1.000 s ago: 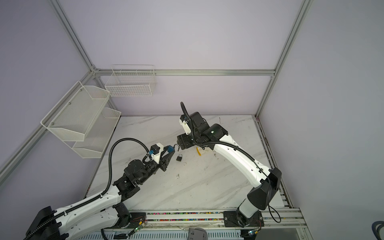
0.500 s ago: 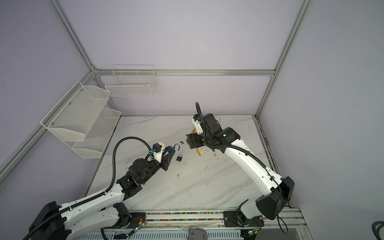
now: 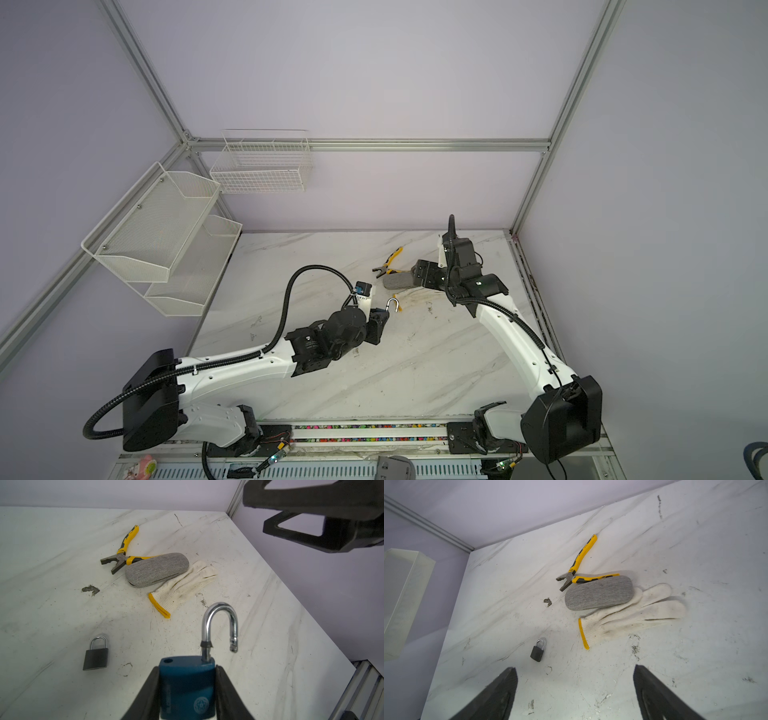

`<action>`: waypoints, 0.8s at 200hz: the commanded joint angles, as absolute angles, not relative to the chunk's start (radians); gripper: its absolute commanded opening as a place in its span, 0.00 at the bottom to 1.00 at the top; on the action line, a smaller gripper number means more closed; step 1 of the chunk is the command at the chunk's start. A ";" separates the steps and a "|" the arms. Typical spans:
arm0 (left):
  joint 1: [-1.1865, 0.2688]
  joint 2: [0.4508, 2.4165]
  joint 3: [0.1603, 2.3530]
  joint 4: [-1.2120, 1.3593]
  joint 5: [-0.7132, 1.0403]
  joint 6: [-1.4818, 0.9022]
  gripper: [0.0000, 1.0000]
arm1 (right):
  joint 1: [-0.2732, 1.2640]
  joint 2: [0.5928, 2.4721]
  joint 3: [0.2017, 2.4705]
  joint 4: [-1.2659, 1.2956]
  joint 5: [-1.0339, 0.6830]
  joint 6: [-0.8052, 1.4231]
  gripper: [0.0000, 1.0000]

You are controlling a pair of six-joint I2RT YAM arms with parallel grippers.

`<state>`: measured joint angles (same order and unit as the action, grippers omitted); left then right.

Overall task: Unlock with the key
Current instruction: 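Lower the open padlock with the left gripper toward the glove while the right arm withdraws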

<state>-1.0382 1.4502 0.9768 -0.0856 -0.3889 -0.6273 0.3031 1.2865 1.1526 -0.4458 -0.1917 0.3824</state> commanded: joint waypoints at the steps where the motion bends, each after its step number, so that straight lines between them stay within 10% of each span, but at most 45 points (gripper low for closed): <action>1: -1.052 1.539 1.149 -0.221 -0.428 -0.789 0.00 | 0.236 1.251 1.094 -0.342 -0.207 0.439 0.91; 160: -1.053 2.079 1.578 -0.436 -0.359 -0.984 0.00 | 0.120 1.284 0.939 -0.169 -0.218 0.545 0.93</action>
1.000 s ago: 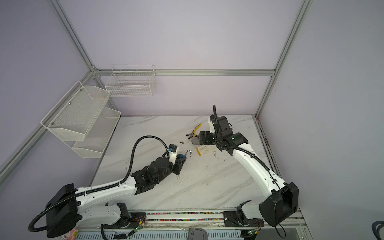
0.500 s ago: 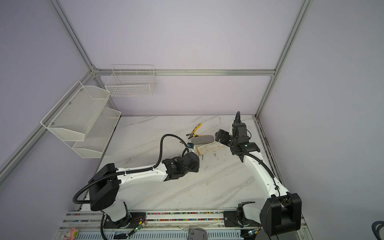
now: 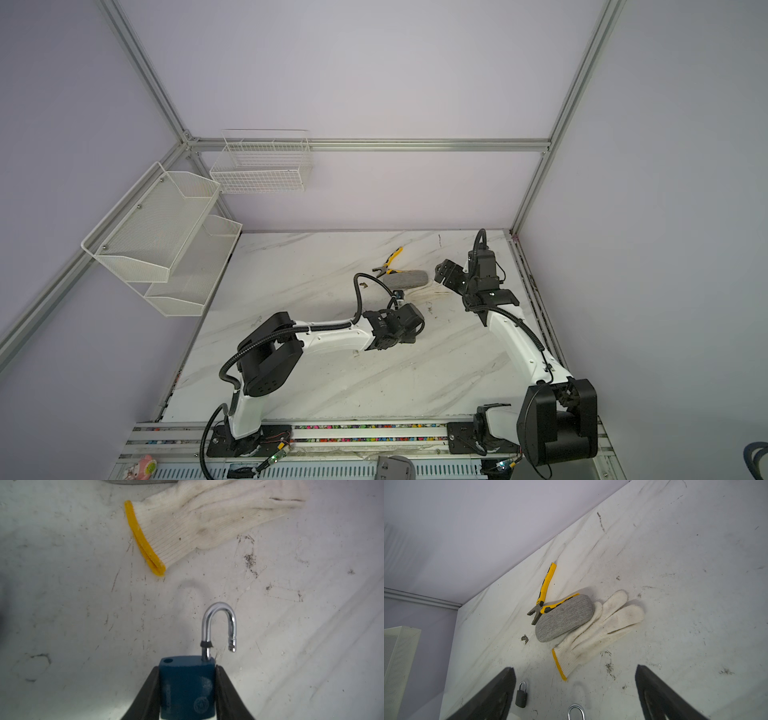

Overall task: Unlock with the key
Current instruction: 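Lower the open padlock with the left gripper toward the glove while the right arm withdraws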

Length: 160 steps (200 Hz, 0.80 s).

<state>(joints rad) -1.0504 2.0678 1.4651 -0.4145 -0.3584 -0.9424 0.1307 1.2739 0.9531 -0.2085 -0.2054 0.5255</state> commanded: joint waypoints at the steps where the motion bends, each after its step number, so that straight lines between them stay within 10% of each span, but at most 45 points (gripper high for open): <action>1: -1.053 2.081 1.579 -0.435 -0.359 -0.985 0.00 | 0.120 1.283 0.938 -0.169 -0.219 0.545 0.93; 58: -1.053 2.131 1.593 -0.453 -0.354 -1.014 0.00 | 0.112 1.296 0.935 -0.159 -0.239 0.543 0.93; 160: -1.049 2.150 1.612 -0.457 -0.319 -1.020 0.34 | 0.110 1.280 0.927 -0.158 -0.253 0.517 0.92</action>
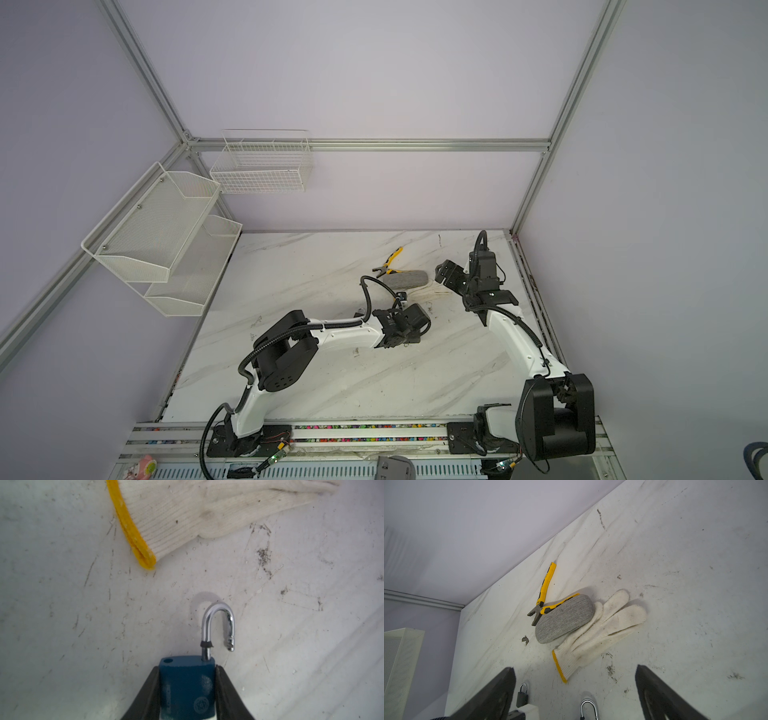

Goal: Unlock with the key

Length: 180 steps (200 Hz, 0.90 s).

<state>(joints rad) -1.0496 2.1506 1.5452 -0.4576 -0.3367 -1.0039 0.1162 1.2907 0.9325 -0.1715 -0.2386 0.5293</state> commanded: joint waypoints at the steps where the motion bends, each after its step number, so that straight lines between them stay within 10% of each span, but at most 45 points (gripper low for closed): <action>1: -1.049 2.149 1.612 -0.456 -0.318 -1.020 0.35 | 0.109 1.280 0.926 -0.158 -0.253 0.517 0.93; 77: -1.033 1.998 1.527 -0.428 -0.282 -0.975 0.61 | 0.112 1.223 0.963 -0.183 -0.255 0.496 0.93; 180: -0.941 1.325 1.064 -0.434 -0.493 -0.830 1.00 | 0.299 1.250 1.039 -0.195 -0.195 0.455 0.97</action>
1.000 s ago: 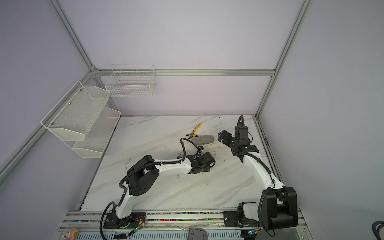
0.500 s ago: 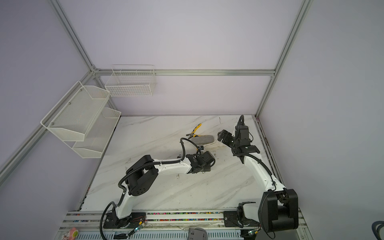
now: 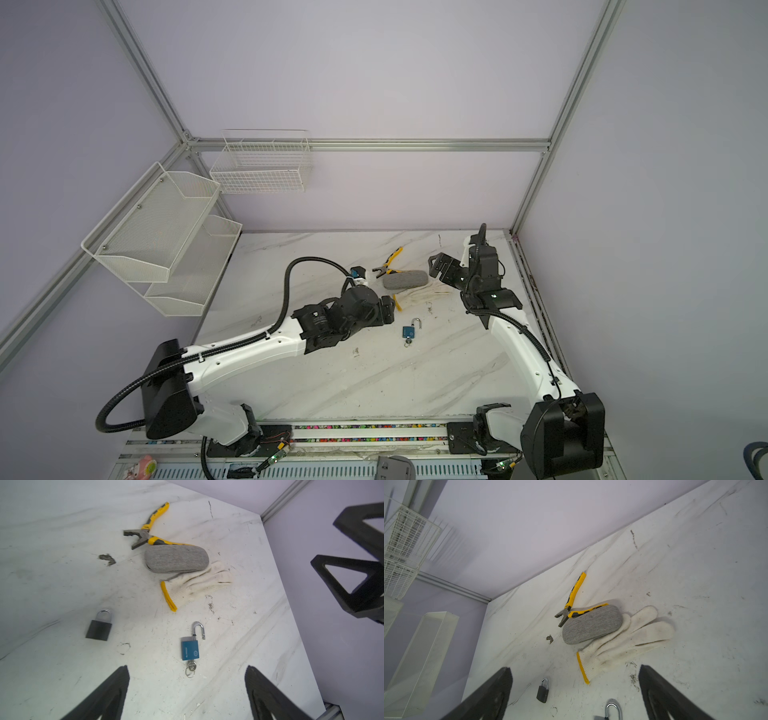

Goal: Unlock with the key

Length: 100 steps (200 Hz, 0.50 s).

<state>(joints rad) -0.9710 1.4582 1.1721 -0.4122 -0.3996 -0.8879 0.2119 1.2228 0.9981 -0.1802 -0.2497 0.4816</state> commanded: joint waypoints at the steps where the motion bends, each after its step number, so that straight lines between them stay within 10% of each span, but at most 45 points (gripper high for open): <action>1: -0.939 1.318 1.060 -0.437 -0.494 -0.828 1.00 | 0.304 1.252 1.039 -0.196 -0.192 0.455 0.97; 100: -0.759 0.978 0.915 -0.623 -0.560 -0.705 1.00 | 0.834 1.471 1.073 -0.081 0.033 0.568 0.97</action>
